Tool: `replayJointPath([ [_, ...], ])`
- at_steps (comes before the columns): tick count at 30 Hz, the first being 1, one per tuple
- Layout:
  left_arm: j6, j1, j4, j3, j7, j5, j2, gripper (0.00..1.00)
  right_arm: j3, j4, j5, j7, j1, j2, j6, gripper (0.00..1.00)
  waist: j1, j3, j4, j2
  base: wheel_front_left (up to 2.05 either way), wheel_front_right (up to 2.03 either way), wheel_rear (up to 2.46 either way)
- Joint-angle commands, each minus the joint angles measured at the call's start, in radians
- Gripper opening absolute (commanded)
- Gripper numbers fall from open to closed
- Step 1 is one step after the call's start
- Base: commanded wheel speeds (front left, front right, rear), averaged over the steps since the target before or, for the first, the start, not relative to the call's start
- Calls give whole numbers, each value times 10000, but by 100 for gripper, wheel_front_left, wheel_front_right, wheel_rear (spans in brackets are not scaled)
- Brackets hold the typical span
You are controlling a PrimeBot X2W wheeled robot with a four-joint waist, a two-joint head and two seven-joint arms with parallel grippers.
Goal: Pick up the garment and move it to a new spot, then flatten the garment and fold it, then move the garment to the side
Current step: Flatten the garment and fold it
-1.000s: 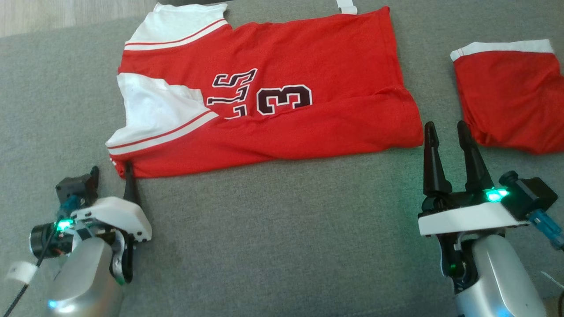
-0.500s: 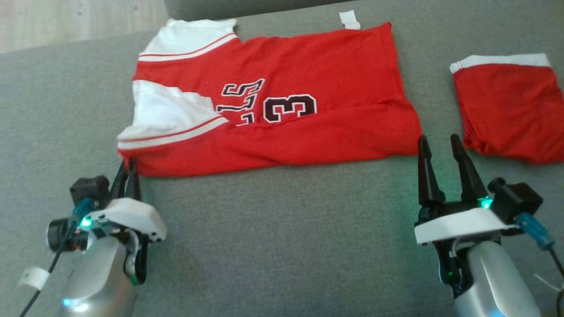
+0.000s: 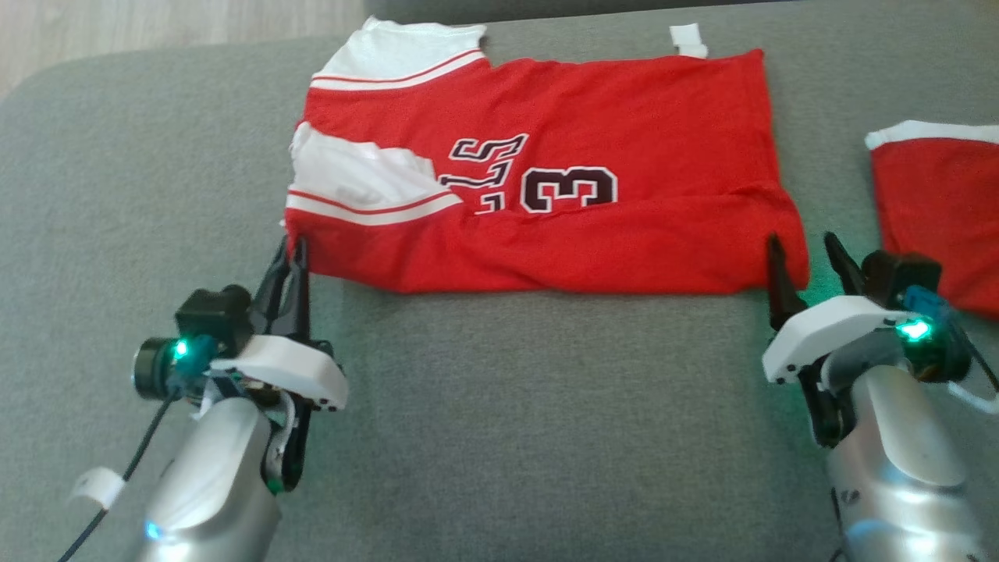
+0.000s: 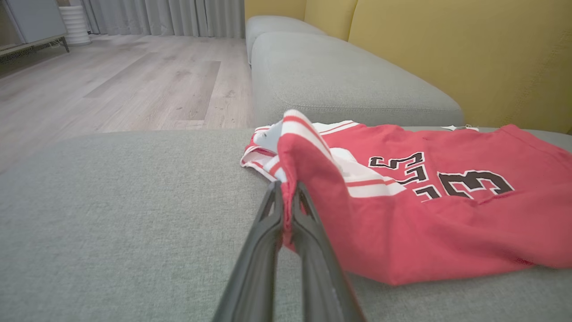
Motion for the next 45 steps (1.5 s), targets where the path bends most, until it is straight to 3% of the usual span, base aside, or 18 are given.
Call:
replayJointPath([
  [1, 49, -180, -436, 194, 34, 112, 168, 0, -51, 55, -435, 160, -341, -9, 67, 100, -1, 81, 144, 0, 0, 0, 0],
  [9, 80, -74, -887, -47, 187, 128, 90, 0, -816, 1490, -1759, 1142, -862, -9, 67, 100, -1, 136, 491, 0, 0, 0, 0],
  [12, 88, -25, -936, -88, 221, 108, 103, 0, -635, 1955, -1535, 1342, -922, -9, 67, 100, -1, 92, 567, 0, 0, 0, 0],
  [13, 95, -4, -939, -92, 231, 103, 123, 0, -493, 2104, -1458, 1393, -935, -9, 67, 35, -1, 72, 575, 0, 0, 0, 0],
  [14, 116, 23, -932, -97, 246, 107, 151, 0, -382, 2169, -1561, 1386, -941, -9, 67, 0, -1, 49, 570, 0, 0, 0, 0],
  [22, 257, 386, -689, -222, 597, 99, 377, 0, -540, 1714, -2323, 789, -740, -9, 67, 0, -1, -422, 444, 0, 0, 0, 0],
  [31, 177, 1351, -659, -330, 1524, -262, 769, 0, -501, 945, -1863, 889, 344, -9, 67, 0, -1, -1465, 434, 0, 0, 0, 0],
  [36, 289, 2253, -1407, -318, 1974, -439, 1183, 0, -525, -115, -1577, 1614, 1177, -9, 67, 0, -1, -2108, 356, 0, 0, 0, 0],
  [43, 476, 3445, -2994, -575, 3120, -500, 1901, 0, -401, -2598, -1241, 3906, 2930, -9, 67, 0, -1, -2355, 221, 0, 0, 0, 0],
  [45, 530, 3653, -3211, -675, 3446, -523, 1993, 0, -414, -3171, -1048, 4132, 3320, -9, 67, 0, -1, -2319, 170, 0, 0, 0, 0],
])
